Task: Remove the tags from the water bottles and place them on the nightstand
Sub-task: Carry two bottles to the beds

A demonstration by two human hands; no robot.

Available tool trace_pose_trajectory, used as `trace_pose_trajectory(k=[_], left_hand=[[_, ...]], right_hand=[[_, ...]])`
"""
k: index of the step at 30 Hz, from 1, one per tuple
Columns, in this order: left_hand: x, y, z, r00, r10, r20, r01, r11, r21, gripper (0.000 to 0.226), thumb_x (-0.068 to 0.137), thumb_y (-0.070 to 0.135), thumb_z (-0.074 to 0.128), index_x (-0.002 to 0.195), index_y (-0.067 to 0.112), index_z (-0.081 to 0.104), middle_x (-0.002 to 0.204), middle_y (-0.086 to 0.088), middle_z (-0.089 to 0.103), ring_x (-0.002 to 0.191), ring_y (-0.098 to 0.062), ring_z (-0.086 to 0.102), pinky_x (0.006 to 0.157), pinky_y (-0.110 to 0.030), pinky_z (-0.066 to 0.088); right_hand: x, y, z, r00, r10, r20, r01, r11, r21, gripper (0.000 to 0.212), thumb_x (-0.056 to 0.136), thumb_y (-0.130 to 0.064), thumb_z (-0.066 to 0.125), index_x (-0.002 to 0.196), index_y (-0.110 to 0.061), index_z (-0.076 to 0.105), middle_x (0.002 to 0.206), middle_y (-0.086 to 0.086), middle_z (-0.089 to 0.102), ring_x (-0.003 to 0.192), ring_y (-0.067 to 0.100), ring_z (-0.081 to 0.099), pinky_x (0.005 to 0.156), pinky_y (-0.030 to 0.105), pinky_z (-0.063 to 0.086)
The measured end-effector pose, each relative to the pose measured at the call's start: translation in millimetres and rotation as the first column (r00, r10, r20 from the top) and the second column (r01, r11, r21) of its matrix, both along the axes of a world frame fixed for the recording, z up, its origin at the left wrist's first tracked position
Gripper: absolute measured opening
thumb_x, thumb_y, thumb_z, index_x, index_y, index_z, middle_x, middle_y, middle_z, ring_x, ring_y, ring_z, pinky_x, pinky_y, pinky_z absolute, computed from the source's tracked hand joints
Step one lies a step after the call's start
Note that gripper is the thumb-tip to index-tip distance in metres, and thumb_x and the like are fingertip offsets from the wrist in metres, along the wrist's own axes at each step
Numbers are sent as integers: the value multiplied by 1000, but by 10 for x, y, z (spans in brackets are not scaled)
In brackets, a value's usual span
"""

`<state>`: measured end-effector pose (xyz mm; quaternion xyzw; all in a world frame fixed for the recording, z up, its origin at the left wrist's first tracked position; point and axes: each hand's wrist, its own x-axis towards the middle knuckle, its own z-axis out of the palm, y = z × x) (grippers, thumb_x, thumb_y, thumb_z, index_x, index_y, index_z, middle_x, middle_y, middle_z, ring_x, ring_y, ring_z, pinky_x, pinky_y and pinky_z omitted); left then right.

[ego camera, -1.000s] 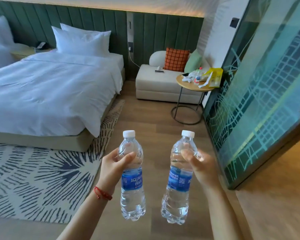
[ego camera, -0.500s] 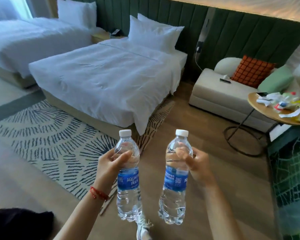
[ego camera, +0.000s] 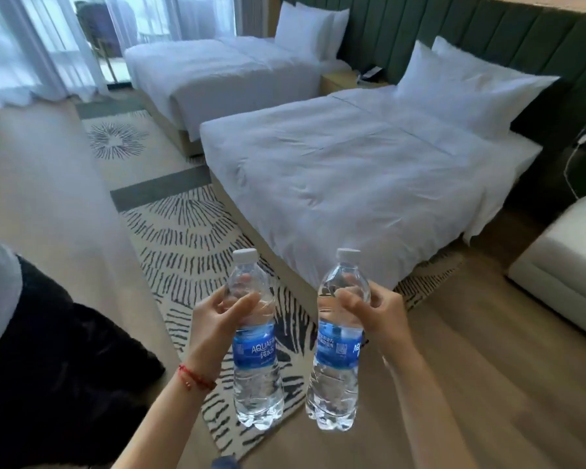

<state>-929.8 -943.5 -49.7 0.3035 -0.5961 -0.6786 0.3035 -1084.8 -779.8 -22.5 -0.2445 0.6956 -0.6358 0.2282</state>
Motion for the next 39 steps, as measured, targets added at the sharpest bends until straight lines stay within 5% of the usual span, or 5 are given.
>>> trace_pose_trajectory(k=[8, 12, 17, 39], left_hand=[[-631, -1260, -172, 996, 67, 54, -68, 998, 5, 17, 69, 16, 68, 84, 14, 62, 66, 11, 73, 58, -6, 68, 50, -11, 49], [-941, -1994, -118, 998, 48, 29, -49, 998, 27, 53, 47, 44, 82, 89, 17, 63, 71, 5, 74, 63, -11, 70, 52, -14, 51], [-1274, -2895, -14, 995, 85, 52, -86, 996, 24, 89, 24, 72, 76, 92, 16, 63, 73, 8, 74, 65, -11, 70, 53, -14, 52], [-3201, -6198, -42, 935, 337, 108, -344, 937, 53, 89, 23, 73, 76, 87, 12, 64, 70, 4, 74, 61, -11, 69, 51, -16, 52]], right_hand=[[-710, -1355, -144, 998, 51, 43, -52, 999, 18, 34, 55, -43, 76, 80, -22, 68, 71, -7, 74, 64, 10, 70, 54, 14, 51], [-1043, -2078, -154, 997, 27, 68, -28, 1000, 9, 33, 53, -42, 80, 76, -22, 70, 72, -3, 75, 63, 12, 70, 53, 14, 50], [-1418, -2938, -87, 997, 25, 72, -26, 1000, 11, 27, 56, -43, 80, 75, -24, 72, 73, -1, 75, 65, 14, 70, 56, 17, 53], [-3718, -6869, -85, 956, 288, 53, -291, 955, 53, 10, 73, -23, 71, 73, -15, 65, 59, -7, 69, 56, 4, 65, 50, 14, 49]])
